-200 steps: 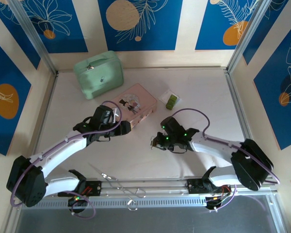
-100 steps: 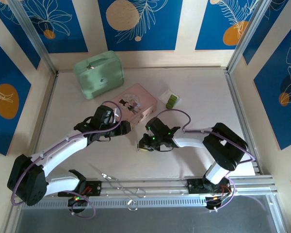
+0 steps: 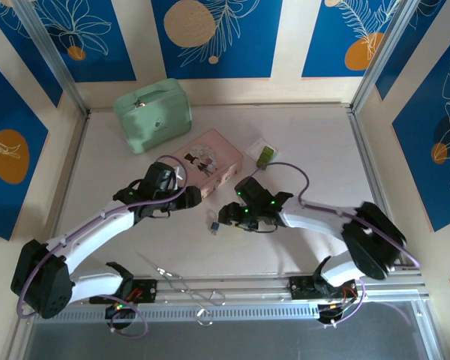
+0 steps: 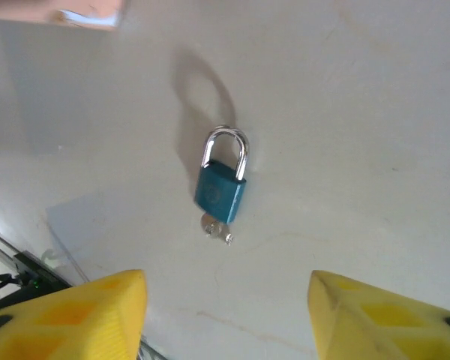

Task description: Unlock the padlock with the key

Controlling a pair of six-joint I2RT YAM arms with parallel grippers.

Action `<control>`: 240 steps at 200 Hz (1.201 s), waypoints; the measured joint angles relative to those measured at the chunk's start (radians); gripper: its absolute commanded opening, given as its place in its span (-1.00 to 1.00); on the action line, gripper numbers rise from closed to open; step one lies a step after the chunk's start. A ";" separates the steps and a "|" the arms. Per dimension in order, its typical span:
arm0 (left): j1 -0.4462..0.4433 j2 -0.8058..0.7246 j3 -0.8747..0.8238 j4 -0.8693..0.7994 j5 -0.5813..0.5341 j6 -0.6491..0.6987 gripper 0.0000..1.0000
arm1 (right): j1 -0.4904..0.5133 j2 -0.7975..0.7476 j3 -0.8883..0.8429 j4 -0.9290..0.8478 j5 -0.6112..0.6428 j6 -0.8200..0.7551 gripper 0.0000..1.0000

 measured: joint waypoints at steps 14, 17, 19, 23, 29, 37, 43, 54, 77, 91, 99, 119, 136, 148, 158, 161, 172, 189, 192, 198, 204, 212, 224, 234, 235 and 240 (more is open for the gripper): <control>0.019 -0.014 0.040 -0.036 -0.009 0.022 0.51 | 0.004 -0.111 0.052 -0.106 0.073 -0.036 0.30; 0.024 -0.020 0.051 -0.042 -0.012 0.028 0.54 | 0.004 -0.132 0.064 -0.123 0.086 -0.042 0.31; 0.027 -0.023 0.057 -0.046 -0.016 0.035 0.56 | 0.005 -0.151 0.074 -0.136 0.099 -0.048 0.32; 0.035 -0.031 0.074 -0.058 -0.021 0.038 0.59 | 0.005 -0.183 0.093 -0.163 0.123 -0.062 0.34; 0.045 -0.043 0.101 -0.072 -0.033 0.052 0.63 | 0.005 -0.235 0.122 -0.201 0.161 -0.082 0.35; 0.059 -0.063 0.139 -0.086 -0.058 0.074 0.69 | 0.005 -0.300 0.157 -0.243 0.210 -0.108 0.38; 0.069 -0.077 0.171 -0.098 -0.083 0.092 0.75 | 0.005 -0.351 0.182 -0.272 0.253 -0.130 0.45; 0.080 -0.105 0.220 -0.109 -0.156 0.129 0.86 | 0.002 -0.441 0.213 -0.306 0.332 -0.172 0.61; 0.087 -0.164 0.264 -0.102 -0.402 0.203 0.99 | -0.021 -0.602 0.208 -0.339 0.496 -0.242 0.63; 0.099 -0.171 0.243 -0.073 -0.560 0.279 0.99 | -0.049 -0.692 0.138 -0.317 0.600 -0.274 0.73; 0.107 -0.161 0.214 -0.042 -0.634 0.321 0.99 | -0.069 -0.750 0.068 -0.288 0.652 -0.303 0.72; 0.126 -0.108 0.110 0.039 -0.792 0.386 0.98 | -0.141 -0.850 -0.120 -0.209 0.719 -0.420 0.75; 0.158 -0.024 0.020 0.089 -0.859 0.426 0.98 | -0.230 -0.829 -0.193 -0.193 0.762 -0.482 1.00; 0.187 0.014 -0.034 0.128 -0.893 0.458 0.98 | -0.322 -0.766 -0.205 -0.180 0.789 -0.500 0.99; 0.217 0.035 -0.064 0.170 -0.909 0.482 0.99 | -0.398 -0.713 -0.212 -0.155 0.811 -0.508 0.99; 0.228 0.041 -0.072 0.186 -0.910 0.486 0.99 | -0.422 -0.695 -0.217 -0.142 0.818 -0.509 0.98; 0.272 0.063 -0.099 0.261 -0.914 0.510 0.99 | -0.499 -0.642 -0.251 -0.089 0.838 -0.525 0.99; 0.333 0.085 -0.166 0.411 -0.901 0.530 0.99 | -0.573 -0.585 -0.328 0.003 0.871 -0.557 0.99; 0.342 0.089 -0.182 0.442 -0.897 0.531 0.99 | -0.580 -0.573 -0.341 0.021 0.875 -0.565 0.99; 0.359 0.098 -0.219 0.509 -0.890 0.536 0.99 | -0.595 -0.545 -0.369 0.060 0.882 -0.578 0.99; 0.374 0.113 -0.265 0.588 -0.883 0.538 0.99 | -0.605 -0.518 -0.388 0.092 0.887 -0.588 0.99; 0.386 0.139 -0.318 0.680 -0.871 0.547 0.99 | -0.618 -0.470 -0.411 0.145 0.886 -0.605 0.99; 0.397 0.182 -0.383 0.789 -0.849 0.565 0.99 | -0.632 -0.406 -0.430 0.232 0.865 -0.631 0.99; 0.400 0.216 -0.421 0.883 -0.823 0.588 0.99 | -0.639 -0.347 -0.431 0.298 0.817 -0.661 0.99; 0.401 0.219 -0.426 0.899 -0.819 0.590 0.99 | -0.639 -0.344 -0.431 0.303 0.814 -0.663 0.99; 0.401 0.240 -0.441 0.958 -0.806 0.602 0.99 | -0.640 -0.316 -0.430 0.343 0.790 -0.682 0.99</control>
